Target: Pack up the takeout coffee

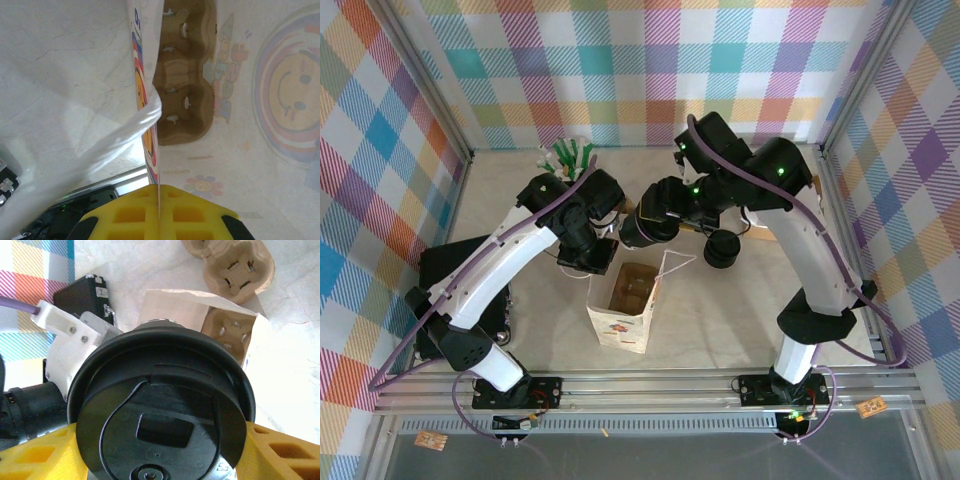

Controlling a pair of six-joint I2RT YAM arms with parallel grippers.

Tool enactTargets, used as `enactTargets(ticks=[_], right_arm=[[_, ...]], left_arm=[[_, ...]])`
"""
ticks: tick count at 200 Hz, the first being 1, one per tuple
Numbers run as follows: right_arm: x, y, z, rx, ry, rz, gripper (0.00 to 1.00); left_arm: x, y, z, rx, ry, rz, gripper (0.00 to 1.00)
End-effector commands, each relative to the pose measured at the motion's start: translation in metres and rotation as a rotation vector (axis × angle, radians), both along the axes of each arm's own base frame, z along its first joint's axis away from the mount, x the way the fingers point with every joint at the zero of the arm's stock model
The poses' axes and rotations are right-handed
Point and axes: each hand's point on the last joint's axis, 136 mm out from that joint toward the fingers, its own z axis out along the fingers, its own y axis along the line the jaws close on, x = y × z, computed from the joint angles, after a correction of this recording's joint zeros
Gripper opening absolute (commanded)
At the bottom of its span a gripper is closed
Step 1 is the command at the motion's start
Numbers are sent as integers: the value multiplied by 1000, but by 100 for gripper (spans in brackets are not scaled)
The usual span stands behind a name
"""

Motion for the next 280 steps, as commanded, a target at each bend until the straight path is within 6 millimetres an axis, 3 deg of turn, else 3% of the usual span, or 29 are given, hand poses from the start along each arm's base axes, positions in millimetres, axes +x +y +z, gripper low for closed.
enactTargets(ticks=[1, 69, 119, 179, 219, 253, 280], right_arm=[[-25, -24, -33, -164, 160, -52, 31], [-26, -6, -67, -260, 244, -100, 31], [-19, 1, -84, -322, 246, -115, 30], [-19, 29, -108, -383, 252, -83, 30], [-20, 40, -116, -399, 255, -90, 29], [-16, 37, -107, -375, 231, -134, 29], [-18, 35, -119, -415, 261, -126, 29]], left_arm=[[5, -8, 19, -91, -48, 29, 0], [-2, -5, 17, -134, -35, 128, 0], [-9, -5, 2, -139, 20, 181, 0], [-14, -8, -11, -167, 51, 222, 0], [-12, -5, -2, -200, 14, 232, 0], [-9, -6, 6, -245, -8, 230, 0], [-8, -10, 4, -276, 13, 219, 0]])
